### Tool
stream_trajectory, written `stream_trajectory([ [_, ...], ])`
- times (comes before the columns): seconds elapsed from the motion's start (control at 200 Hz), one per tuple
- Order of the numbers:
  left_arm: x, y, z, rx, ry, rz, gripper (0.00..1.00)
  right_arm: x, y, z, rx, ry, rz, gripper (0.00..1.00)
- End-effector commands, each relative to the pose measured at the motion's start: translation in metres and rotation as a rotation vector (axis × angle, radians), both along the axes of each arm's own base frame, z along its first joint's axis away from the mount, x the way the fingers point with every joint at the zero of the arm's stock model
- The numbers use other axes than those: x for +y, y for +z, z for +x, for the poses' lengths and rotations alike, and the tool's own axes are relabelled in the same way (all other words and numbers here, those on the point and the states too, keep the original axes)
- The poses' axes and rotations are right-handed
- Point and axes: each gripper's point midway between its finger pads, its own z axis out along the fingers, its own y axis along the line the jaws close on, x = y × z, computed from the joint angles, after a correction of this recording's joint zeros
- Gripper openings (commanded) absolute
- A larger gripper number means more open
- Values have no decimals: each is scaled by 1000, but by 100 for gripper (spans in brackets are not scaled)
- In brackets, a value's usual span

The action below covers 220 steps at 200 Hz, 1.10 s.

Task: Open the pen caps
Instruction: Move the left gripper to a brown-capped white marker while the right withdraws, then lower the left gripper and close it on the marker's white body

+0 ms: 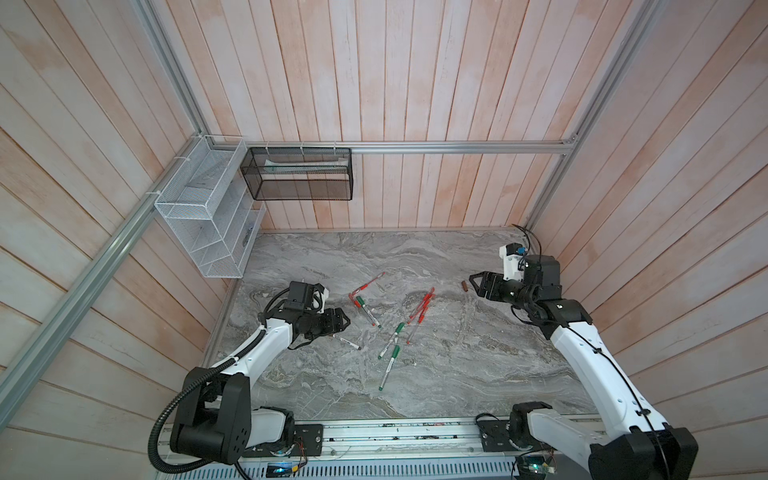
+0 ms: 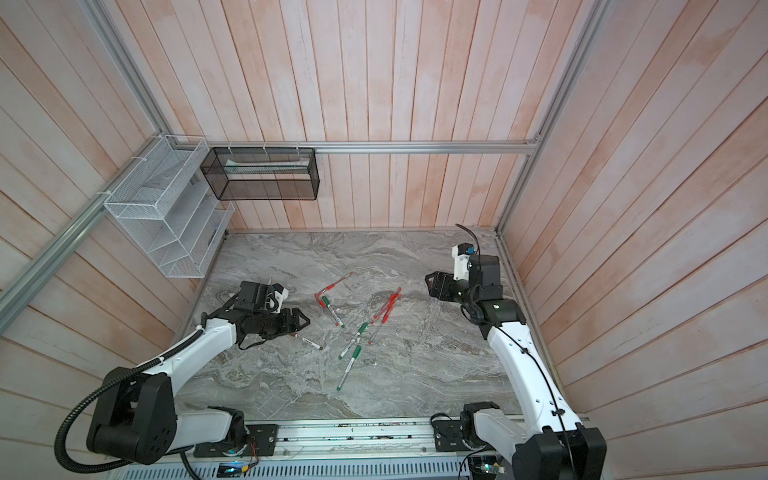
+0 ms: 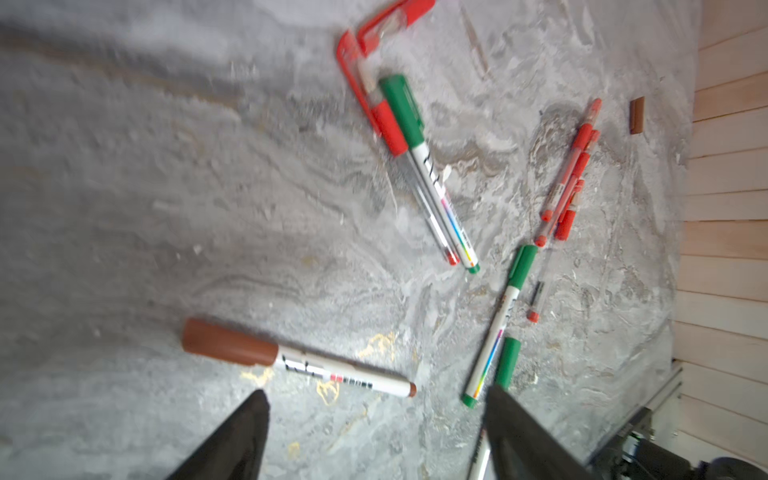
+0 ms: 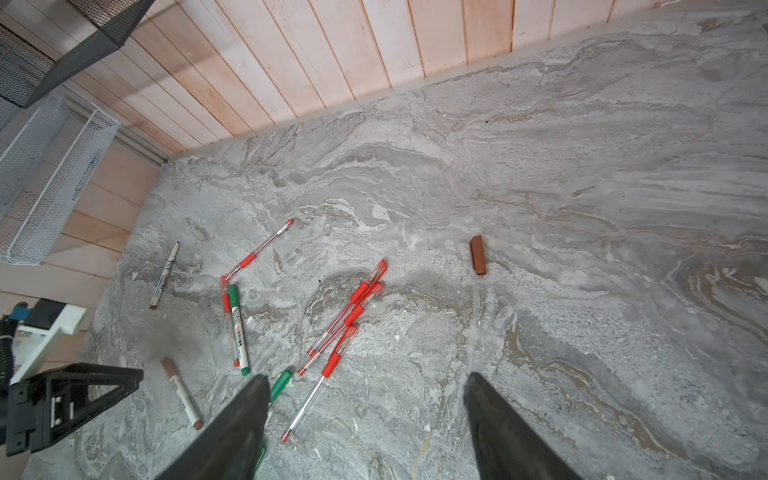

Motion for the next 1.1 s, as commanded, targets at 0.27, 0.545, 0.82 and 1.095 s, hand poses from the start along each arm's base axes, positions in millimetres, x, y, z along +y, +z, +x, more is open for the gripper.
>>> stream_trajectory([
  [0.27,21,-28,-13,233,190,45,65,-7,0,-10,-15,-29,-24,75],
  [0.545,24,-42,4,235,203,80,65,-12,-3,-20,-17,-37,-50,75],
  [0.82,27,-59,25,201,172,146,65,-13,-4,-24,-21,-36,-55,75],
  [1.095,-4,-68,29,156,16,214,56,-16,-1,-31,-20,-39,-78,75],
])
